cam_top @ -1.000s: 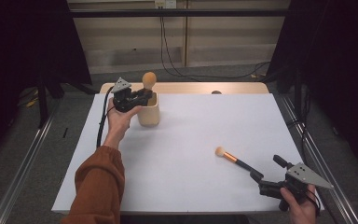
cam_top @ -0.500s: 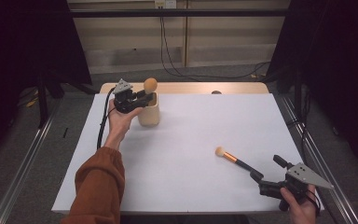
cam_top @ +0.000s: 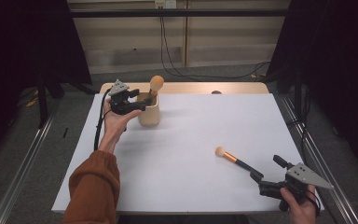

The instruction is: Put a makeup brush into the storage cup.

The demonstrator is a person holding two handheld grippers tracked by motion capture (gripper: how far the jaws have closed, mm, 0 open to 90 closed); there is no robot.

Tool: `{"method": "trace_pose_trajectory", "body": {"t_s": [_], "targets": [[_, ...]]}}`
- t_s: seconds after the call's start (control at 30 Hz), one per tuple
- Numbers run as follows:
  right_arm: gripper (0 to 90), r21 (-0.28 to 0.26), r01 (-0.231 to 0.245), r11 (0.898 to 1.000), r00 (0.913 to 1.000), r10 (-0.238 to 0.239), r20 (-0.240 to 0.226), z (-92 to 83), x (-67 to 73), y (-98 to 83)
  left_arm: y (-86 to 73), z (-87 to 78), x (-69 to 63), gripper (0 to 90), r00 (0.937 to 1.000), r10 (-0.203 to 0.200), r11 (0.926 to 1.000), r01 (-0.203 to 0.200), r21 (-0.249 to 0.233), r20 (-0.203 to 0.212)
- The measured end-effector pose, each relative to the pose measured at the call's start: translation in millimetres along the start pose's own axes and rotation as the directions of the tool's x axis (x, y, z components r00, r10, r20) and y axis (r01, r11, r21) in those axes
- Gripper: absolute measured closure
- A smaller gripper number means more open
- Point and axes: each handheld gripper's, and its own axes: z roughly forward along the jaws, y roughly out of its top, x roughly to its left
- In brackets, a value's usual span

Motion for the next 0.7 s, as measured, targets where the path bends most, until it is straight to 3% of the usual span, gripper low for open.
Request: {"method": "trace_pose_trajectory", "body": {"t_s": [0.1, 0.2, 0.23, 0.37, 0.5, 0.6, 0.7], "targets": [[0.0, 0.0, 0.001, 1.0, 1.0, -0.001, -0.001, 0.0, 0.0, 0.0, -0.8, -4.6, 2.6, 22.1, 0.9992, -0.036, 0.9988, 0.036, 0.035, 0.014], [0.0, -0.001, 0.002, 1.0, 1.0, -0.002, -0.001, -0.3, 0.4, 0.2, -1.6, -9.9, 3.6, 9.8, 0.9984, -0.047, 0.9969, 0.049, 0.061, -0.029], [0.0, -0.001, 0.002, 1.0, 1.0, -0.002, -0.001, -0.3, 0.4, 0.2, -2.2, -11.8, 3.4, 9.8, 0.9985, -0.048, 0.997, 0.049, 0.059, -0.029], [0.0, 0.0, 0.004, 1.0, 1.0, -0.004, 0.002, -0.4, 0.8, 0.2, -4.8, -20.5, 0.3, 5.1, 0.9993, -0.029, 0.9979, 0.03, 0.056, -0.023], [0.0, -0.001, 0.005, 1.0, 1.0, -0.005, 0.006, -1.6, 1.3, 0.3, -5.4, -32.5, -2.1, 1.3, 0.9995, 0.011, 0.9985, -0.01, 0.054, -0.029], [0.0, 0.001, 0.005, 1.0, 0.9999, -0.005, 0.009, -1.7, 0.9, 0.1, -6.2, -39.7, -4.8, 1.4, 0.9988, 0.048, 0.9972, -0.047, 0.057, -0.01], [0.0, 0.001, 0.004, 1.0, 0.9999, -0.004, 0.011, -2.0, 0.7, 0.0, -6.7, -45.6, -6.8, 1.7, 0.9993, 0.039, 0.998, -0.039, 0.051, 0.001]]}}
